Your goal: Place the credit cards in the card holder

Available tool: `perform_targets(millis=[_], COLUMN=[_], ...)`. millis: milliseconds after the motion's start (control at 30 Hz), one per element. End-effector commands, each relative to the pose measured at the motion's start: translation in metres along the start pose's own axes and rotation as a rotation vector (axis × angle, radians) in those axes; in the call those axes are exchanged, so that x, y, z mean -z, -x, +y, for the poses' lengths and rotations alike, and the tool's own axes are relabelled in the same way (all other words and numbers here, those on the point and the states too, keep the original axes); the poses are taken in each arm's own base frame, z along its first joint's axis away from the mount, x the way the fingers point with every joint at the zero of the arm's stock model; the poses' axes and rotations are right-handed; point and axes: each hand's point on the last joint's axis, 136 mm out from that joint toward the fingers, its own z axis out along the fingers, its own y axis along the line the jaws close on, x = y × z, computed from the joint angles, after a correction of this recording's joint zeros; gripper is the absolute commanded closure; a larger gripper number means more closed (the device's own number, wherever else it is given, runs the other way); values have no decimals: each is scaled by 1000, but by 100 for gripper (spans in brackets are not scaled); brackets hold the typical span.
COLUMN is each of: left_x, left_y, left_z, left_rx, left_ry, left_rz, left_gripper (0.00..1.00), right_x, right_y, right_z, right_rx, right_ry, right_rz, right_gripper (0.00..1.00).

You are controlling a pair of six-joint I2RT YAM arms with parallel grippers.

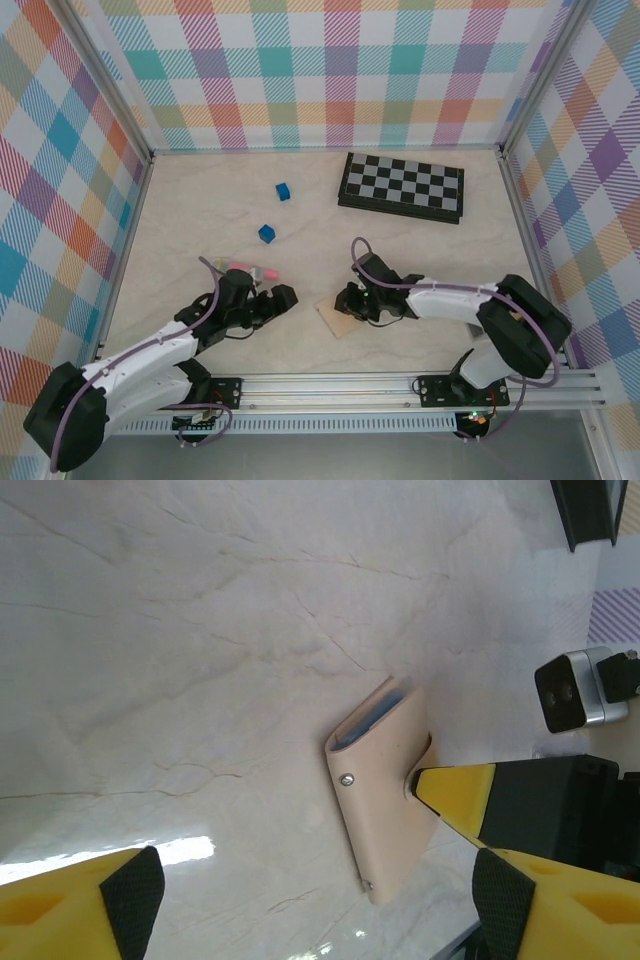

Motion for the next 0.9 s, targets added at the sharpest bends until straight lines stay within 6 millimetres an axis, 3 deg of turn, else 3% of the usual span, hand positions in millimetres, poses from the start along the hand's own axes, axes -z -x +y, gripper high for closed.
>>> perform_targets(millis=[0, 100, 233, 333, 467, 667, 867], left_x=[-9, -28, -58, -75, -89, -88, -95], left_y=[4, -9, -29, -40, -47, -47, -48], left_z=[-33, -38, -57, -65, -56, -41, -42], left_rx=[-48, -67, -70, -50, -12, 26, 61], left_ry=[-38, 9, -5, 2, 60, 119, 88], left_rz=[-8, 45, 109, 124, 125, 84, 82], left_gripper=[21, 26, 32, 38, 39, 35, 35], right_x=[24, 59, 72, 69, 60, 47, 33], right_y=[8, 15, 12, 6, 0, 2, 3], right_z=[6, -15, -30, -31, -19, -24, -31], right_rx=[34, 162, 237, 297, 335, 351, 349], right_ry=[-38, -195, -171, -165, -105, -131, -153], right_rz=[-32, -105, -70, -16, 42, 70, 101], right_gripper=[75, 72, 70, 73, 77, 77, 80])
